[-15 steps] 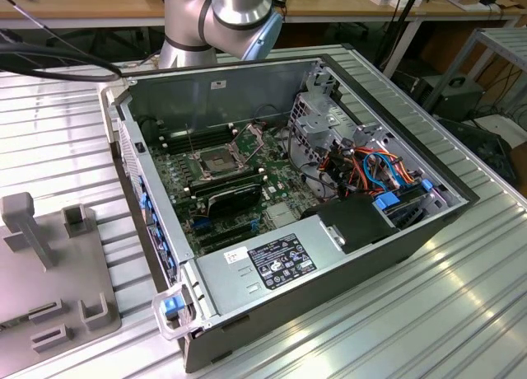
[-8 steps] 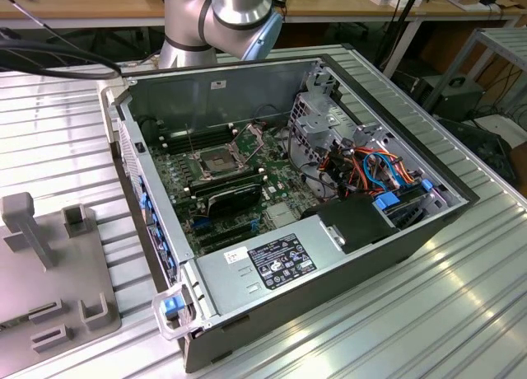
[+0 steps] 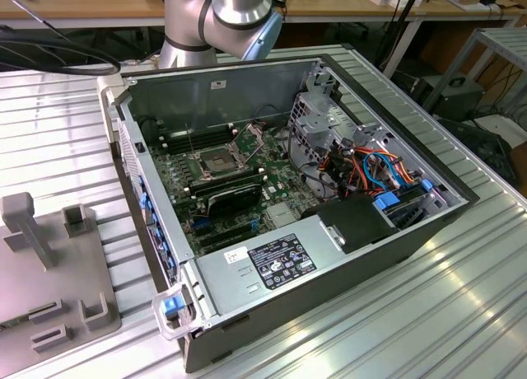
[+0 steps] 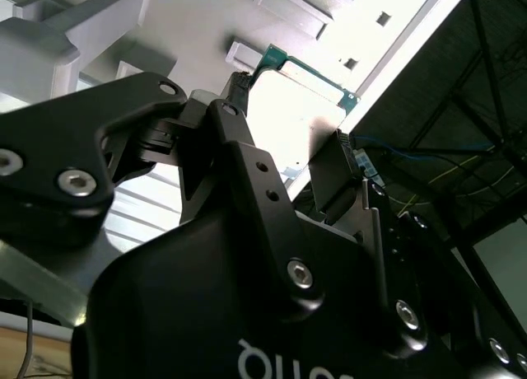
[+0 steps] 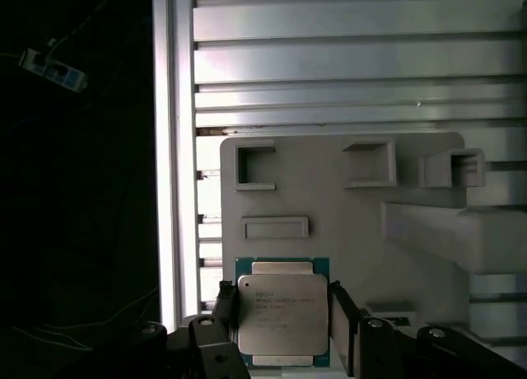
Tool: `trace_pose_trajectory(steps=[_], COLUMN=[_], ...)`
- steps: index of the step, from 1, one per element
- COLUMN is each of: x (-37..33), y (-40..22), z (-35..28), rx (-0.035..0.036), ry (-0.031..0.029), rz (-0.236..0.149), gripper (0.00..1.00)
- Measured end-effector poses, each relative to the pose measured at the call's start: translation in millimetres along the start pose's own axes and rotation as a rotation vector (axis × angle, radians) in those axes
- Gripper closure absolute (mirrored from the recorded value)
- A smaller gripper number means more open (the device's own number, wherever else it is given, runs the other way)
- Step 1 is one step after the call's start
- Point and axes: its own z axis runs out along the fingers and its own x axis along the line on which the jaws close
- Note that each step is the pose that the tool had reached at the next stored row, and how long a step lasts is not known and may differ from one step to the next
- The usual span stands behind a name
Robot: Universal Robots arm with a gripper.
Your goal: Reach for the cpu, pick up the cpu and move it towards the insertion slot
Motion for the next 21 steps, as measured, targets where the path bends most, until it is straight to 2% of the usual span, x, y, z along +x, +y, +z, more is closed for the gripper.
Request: trace_pose_trajectory(steps=[21], x=[0.2], y=[0.4], z=[-9.4], rx=[0.0001], ry=[0.0002], rz=[0.000], gripper=[0.45])
